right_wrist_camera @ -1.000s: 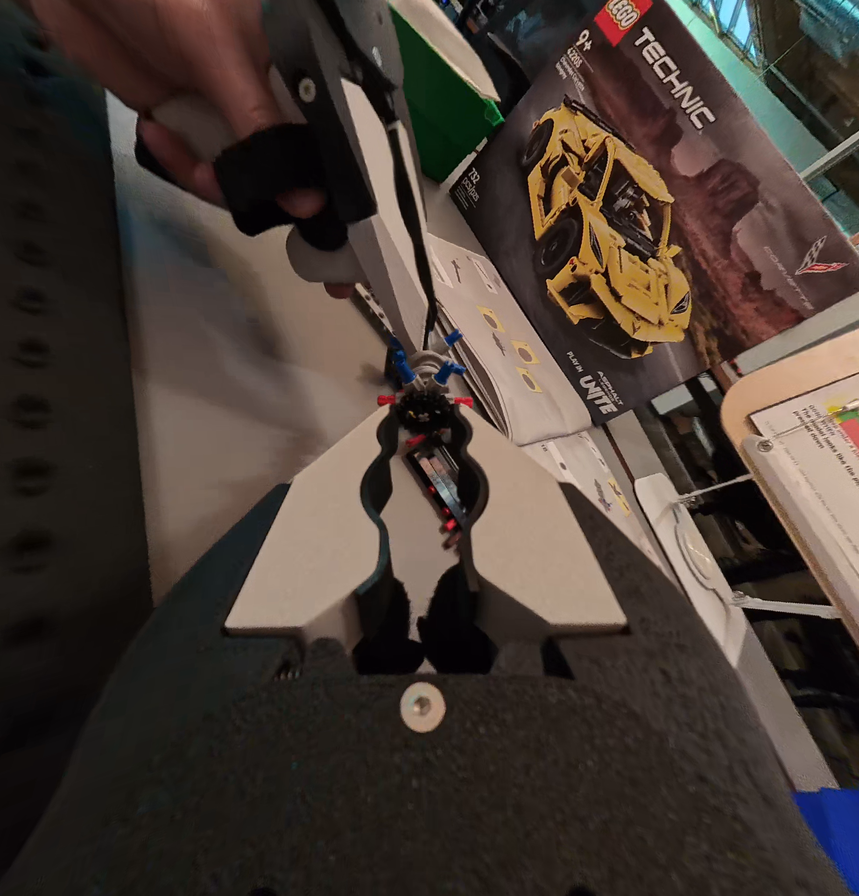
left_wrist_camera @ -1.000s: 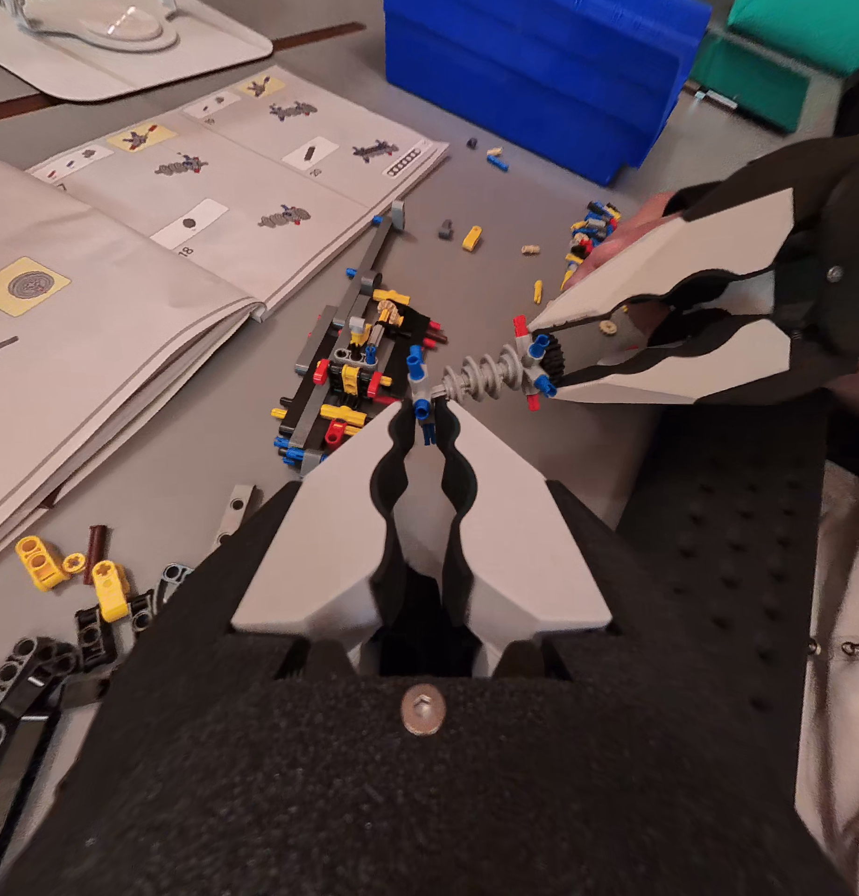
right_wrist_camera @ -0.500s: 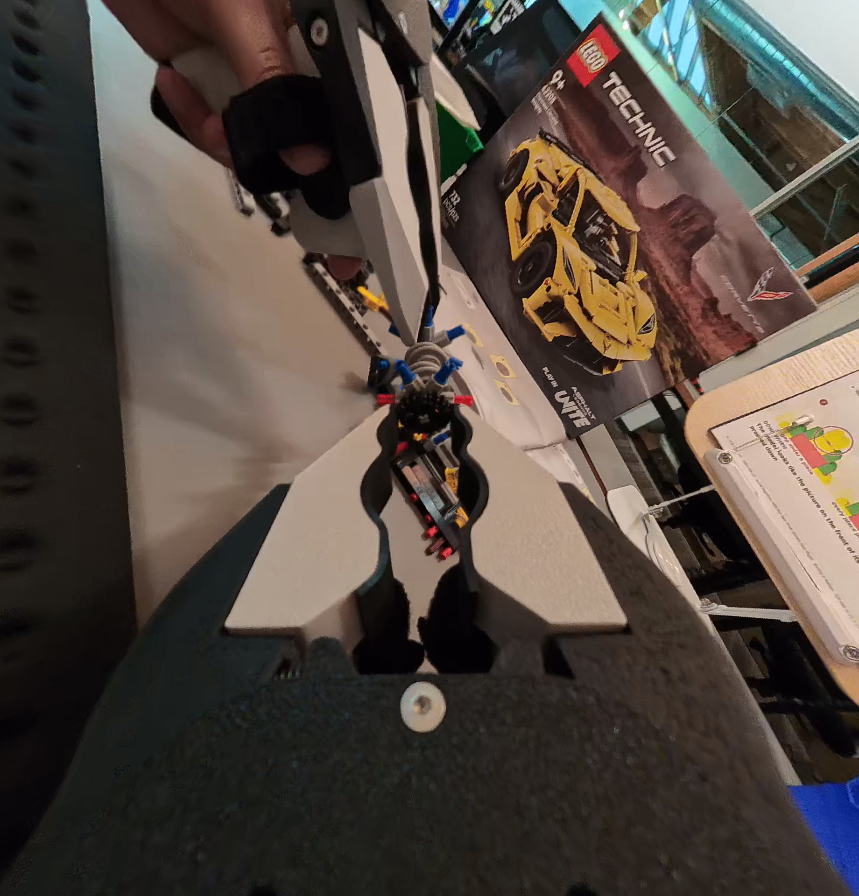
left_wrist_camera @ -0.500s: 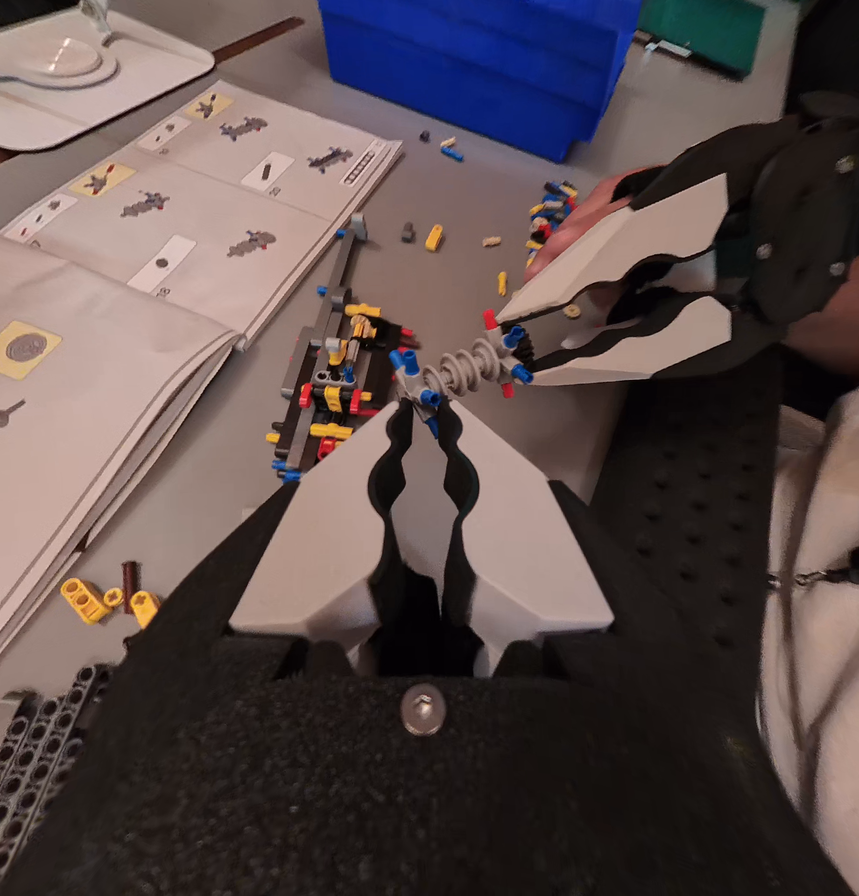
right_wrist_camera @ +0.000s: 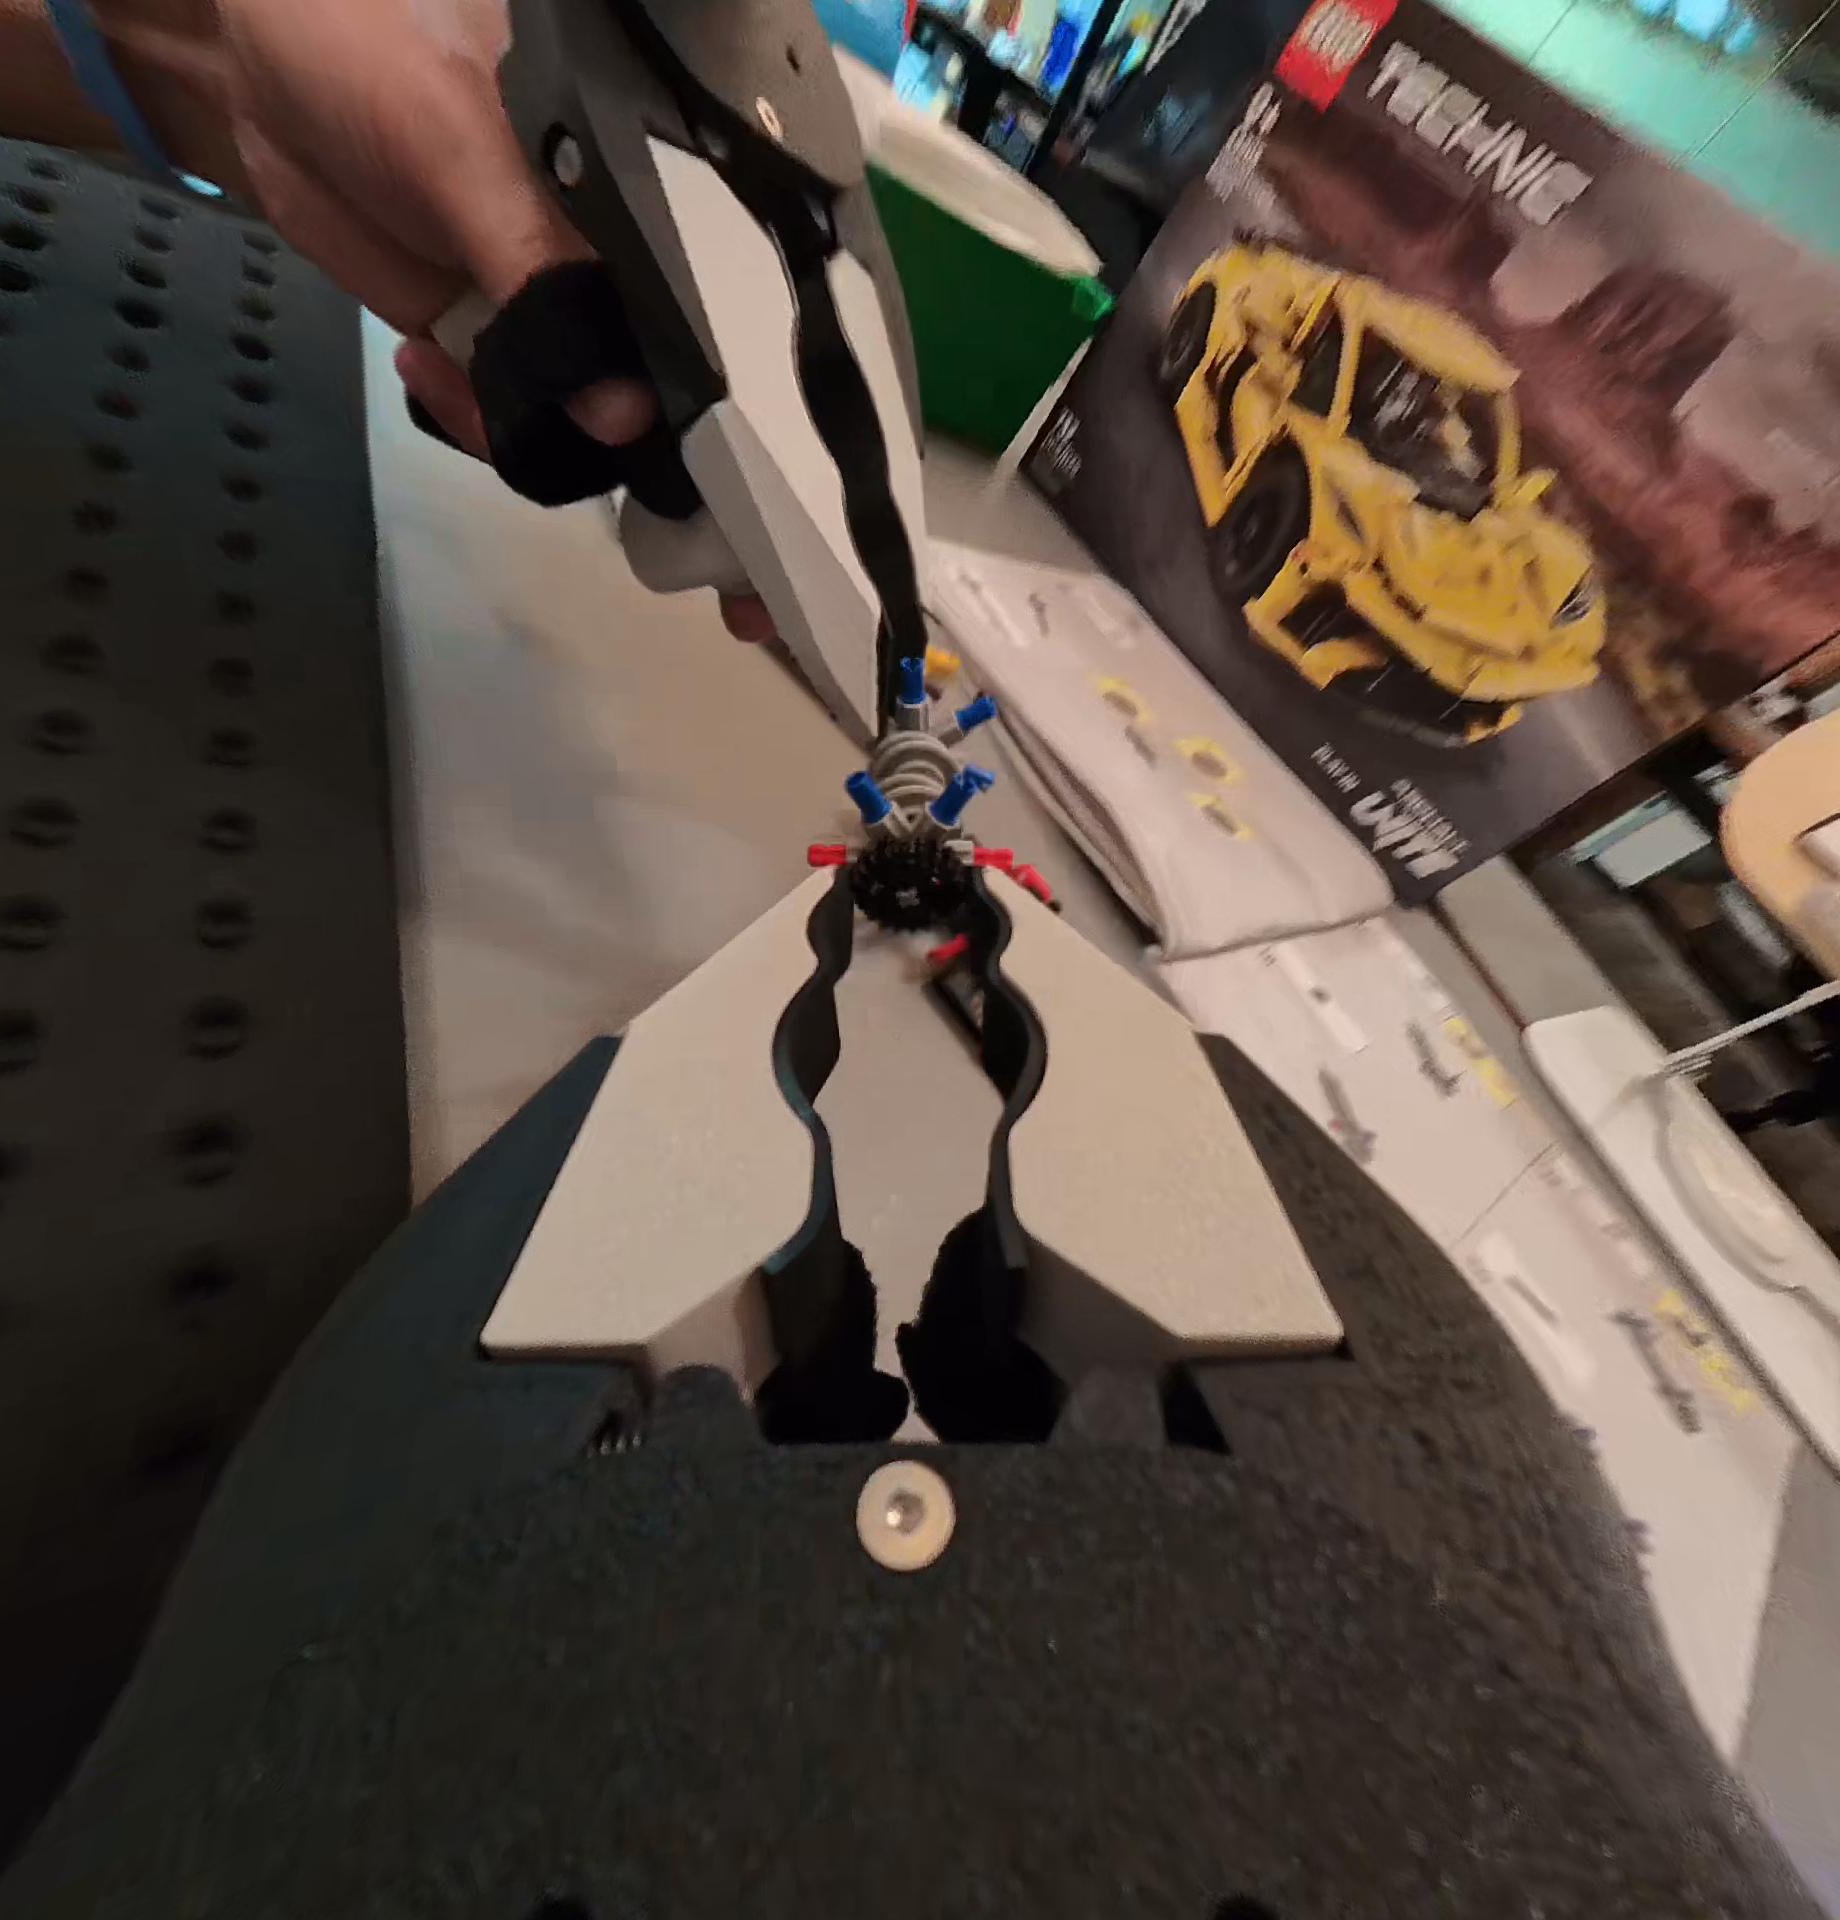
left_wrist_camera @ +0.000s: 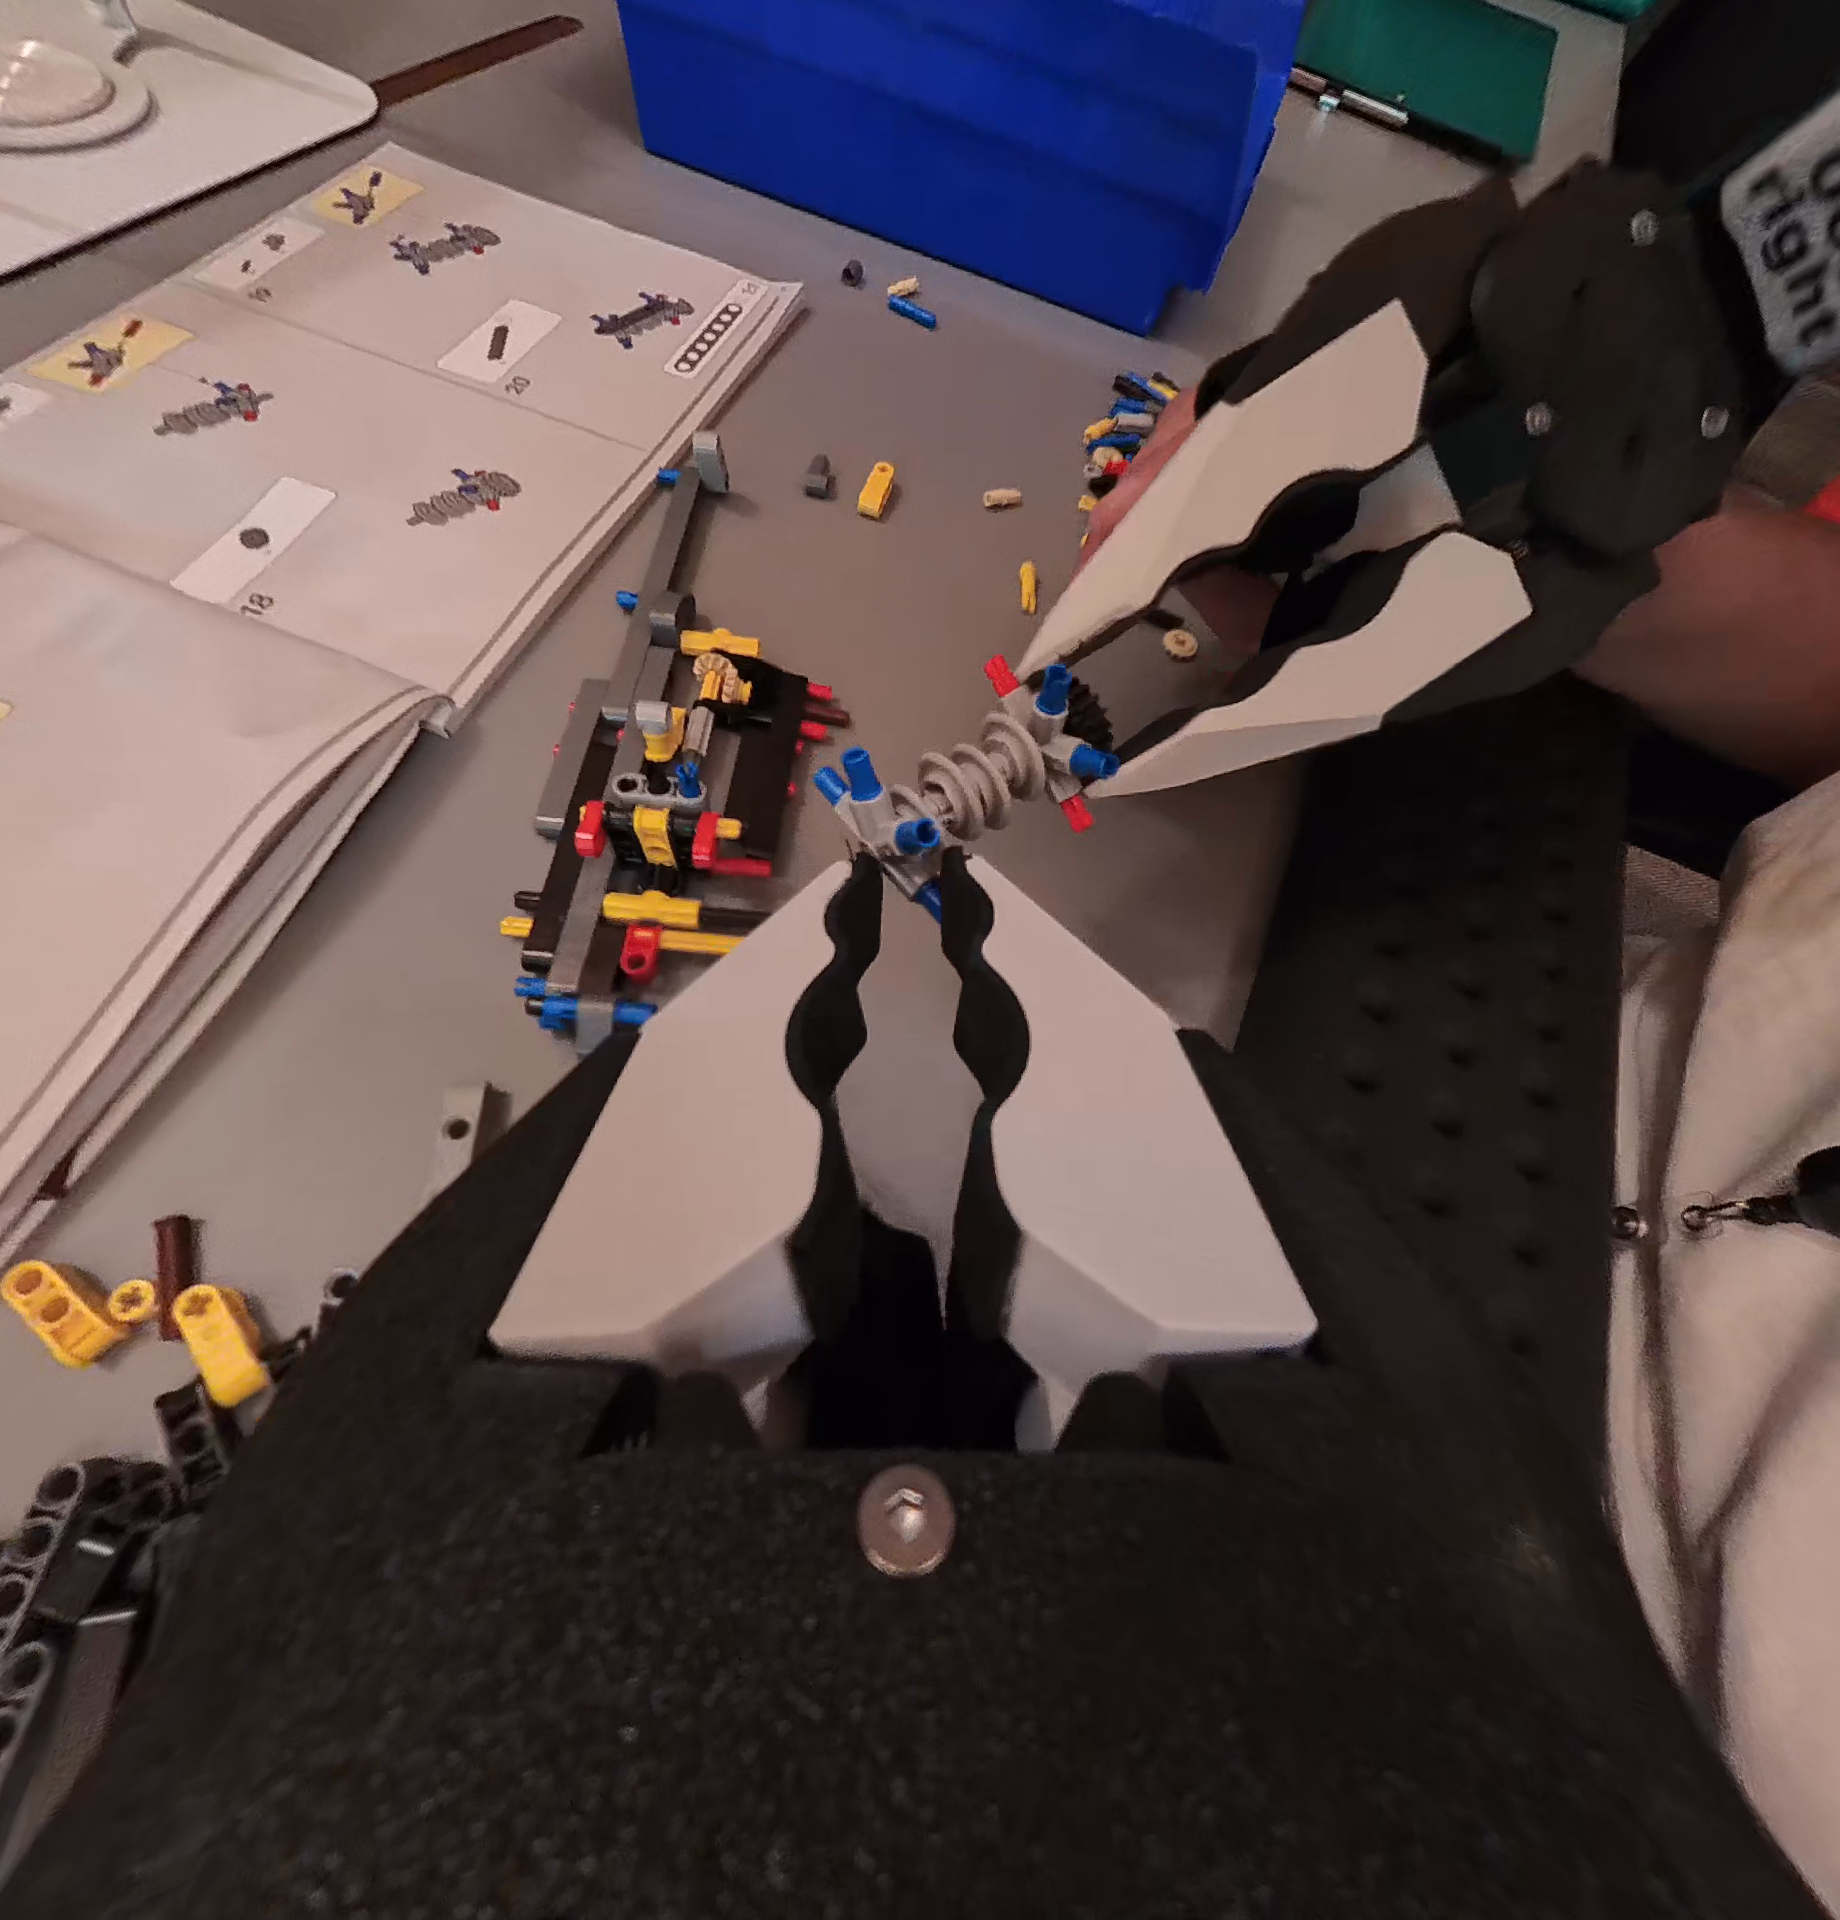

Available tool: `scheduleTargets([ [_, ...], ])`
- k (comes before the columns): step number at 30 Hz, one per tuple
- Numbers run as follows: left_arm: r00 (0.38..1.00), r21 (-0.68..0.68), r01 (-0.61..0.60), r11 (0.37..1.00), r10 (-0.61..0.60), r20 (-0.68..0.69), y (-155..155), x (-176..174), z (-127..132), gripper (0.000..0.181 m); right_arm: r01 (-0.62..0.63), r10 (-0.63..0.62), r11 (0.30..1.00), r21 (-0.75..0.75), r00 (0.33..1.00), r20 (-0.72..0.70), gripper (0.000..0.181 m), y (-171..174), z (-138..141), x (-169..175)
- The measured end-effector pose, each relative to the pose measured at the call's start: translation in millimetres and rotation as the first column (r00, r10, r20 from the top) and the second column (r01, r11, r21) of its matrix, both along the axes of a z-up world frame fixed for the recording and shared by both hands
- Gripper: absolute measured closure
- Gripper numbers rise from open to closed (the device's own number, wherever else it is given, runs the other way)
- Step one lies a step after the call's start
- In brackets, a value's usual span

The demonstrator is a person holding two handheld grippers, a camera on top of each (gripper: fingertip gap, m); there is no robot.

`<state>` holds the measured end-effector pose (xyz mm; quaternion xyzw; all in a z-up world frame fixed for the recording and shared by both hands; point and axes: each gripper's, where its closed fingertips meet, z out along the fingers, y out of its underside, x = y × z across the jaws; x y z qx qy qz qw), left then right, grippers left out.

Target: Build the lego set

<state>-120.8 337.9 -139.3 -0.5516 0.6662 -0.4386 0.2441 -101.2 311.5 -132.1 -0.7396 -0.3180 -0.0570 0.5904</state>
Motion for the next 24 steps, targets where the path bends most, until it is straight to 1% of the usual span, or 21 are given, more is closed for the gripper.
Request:
scheduleTargets([
  [3, 0.998, 0.037, -0.009, 0.999, 0.011, -0.054, -5, -5, -20, 0.171, -0.024, 0.013, 0.985, -0.17, 0.998, -0.066, 0.161, -3, -23, 1],
  [5, 0.994, 0.083, -0.002, 0.997, 0.012, -0.112, -8, -10, -34, 0.171, -0.047, 0.03, 0.968, -0.245, 0.997, -0.073, 0.161, -5, -34, -3],
  [7, 0.986, 0.12, 0.013, 0.993, 0.007, -0.165, -10, -13, -46, 0.171, -0.051, 0.037, 0.943, -0.329, 0.998, -0.048, 0.161, -6, -49, -4],
  [9, 0.983, 0.148, 0.029, 0.989, -0.001, -0.184, -11, -14, -50, 0.17, -0.046, 0.047, 0.931, -0.362, 0.999, -0.006, 0.161, -6, -57, -3],
  [12, 0.982, 0.135, 0.056, 0.989, -0.03, -0.187, -17, -14, -51, 0.17, -0.045, 0.055, 0.906, -0.422, 0.998, 0.01, 0.161, -9, -69, 1],
  [20, 0.971, 0.147, 0.083, 0.986, -0.047, -0.234, -16, -12, -65, 0.168, -0.058, 0.039, 0.891, -0.451, 0.998, -0.051, 0.16, -13, -70, 5],
  [24, 0.968, 0.152, 0.099, 0.983, -0.059, -0.245, -17, -12, -68, 0.168, -0.082, 0.044, 0.878, -0.471, 0.995, -0.09, 0.156, -16, -72, 3],
])
